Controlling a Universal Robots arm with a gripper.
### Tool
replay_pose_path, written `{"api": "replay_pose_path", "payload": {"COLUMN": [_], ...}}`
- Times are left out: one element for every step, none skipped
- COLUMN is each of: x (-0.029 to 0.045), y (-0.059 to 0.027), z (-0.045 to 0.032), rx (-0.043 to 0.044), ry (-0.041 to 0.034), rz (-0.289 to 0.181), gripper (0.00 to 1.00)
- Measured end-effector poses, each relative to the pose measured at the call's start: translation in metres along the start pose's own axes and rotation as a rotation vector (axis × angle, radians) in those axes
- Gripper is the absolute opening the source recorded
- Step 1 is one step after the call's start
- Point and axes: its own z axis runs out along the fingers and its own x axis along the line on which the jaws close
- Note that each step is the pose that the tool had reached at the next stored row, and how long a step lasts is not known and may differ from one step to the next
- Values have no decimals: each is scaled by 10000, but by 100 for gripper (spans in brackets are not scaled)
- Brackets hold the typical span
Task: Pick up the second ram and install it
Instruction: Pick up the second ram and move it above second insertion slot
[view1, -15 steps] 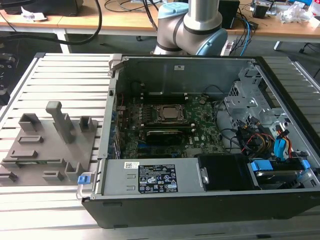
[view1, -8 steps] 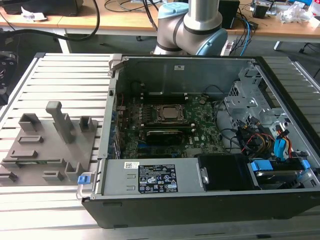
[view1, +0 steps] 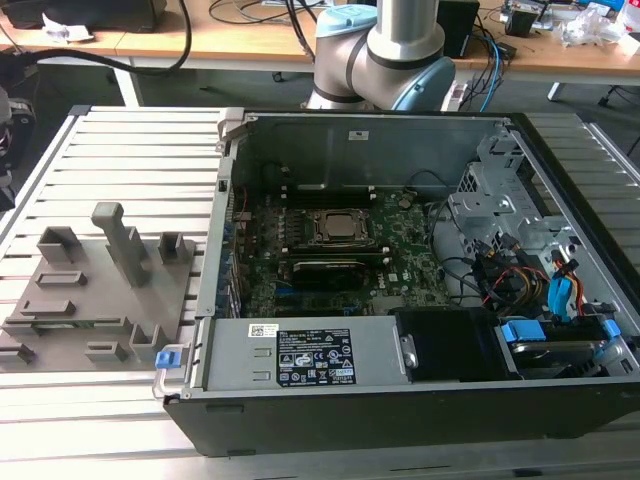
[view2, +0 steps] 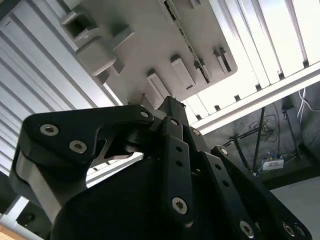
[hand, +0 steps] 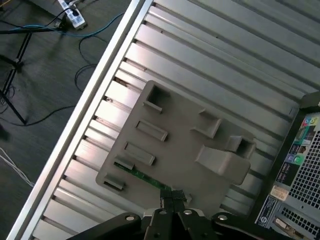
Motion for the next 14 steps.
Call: {"api": "replay_pose_path", "payload": {"x": [0, 0, 0, 0, 0, 0, 0, 0, 0, 0, 0, 0, 0, 0], "y": [0, 0, 0, 0, 0, 0, 0, 0, 0, 0, 0, 0, 0, 0], "z": [0, 0, 0, 0, 0, 0, 0, 0, 0, 0, 0, 0, 0, 0], "rx": [-2, -7, -9, -15, -20, -23, -25, -30, -34, -39, -47, -50, -52, -57], "ry": [6, 20, 24, 40, 52, 59, 66, 77, 86, 100, 119, 127, 133, 145], "rz": [-128, -423, -526, -877, -1165, -1305, -1451, -1716, -1926, -2224, -2663, -2836, -2966, -3250], "gripper": [11, 11, 11, 11, 11, 11, 11, 11, 11, 11, 11, 11, 11, 11]}}
